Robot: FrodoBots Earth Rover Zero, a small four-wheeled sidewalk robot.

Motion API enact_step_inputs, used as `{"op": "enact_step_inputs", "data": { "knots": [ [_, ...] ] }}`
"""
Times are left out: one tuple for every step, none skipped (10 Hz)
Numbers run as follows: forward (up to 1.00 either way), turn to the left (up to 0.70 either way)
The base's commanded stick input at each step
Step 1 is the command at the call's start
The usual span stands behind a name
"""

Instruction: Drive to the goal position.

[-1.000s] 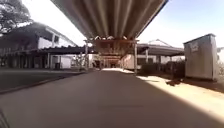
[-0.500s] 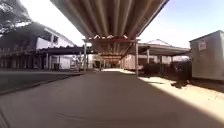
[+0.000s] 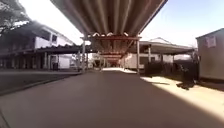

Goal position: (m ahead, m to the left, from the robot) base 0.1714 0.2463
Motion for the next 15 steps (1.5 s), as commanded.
{"op": "enact_step_inputs", "data": {
  "knots": [
    [0.7, 0.0],
    [0.7, 0.0],
    [0.7, 0.0],
    [0.7, 0.0],
    [0.7, 0.0],
    [0.7, 0.0],
    [0.7, 0.0],
    [0.7, 0.0],
    [0.7, 0.0],
    [0.7, 0.0],
    [0.7, 0.0],
    [0.7, 0.0],
    [0.7, 0.0],
    [0.7, 0.0],
    [0.7, 0.0]
  ]
}}
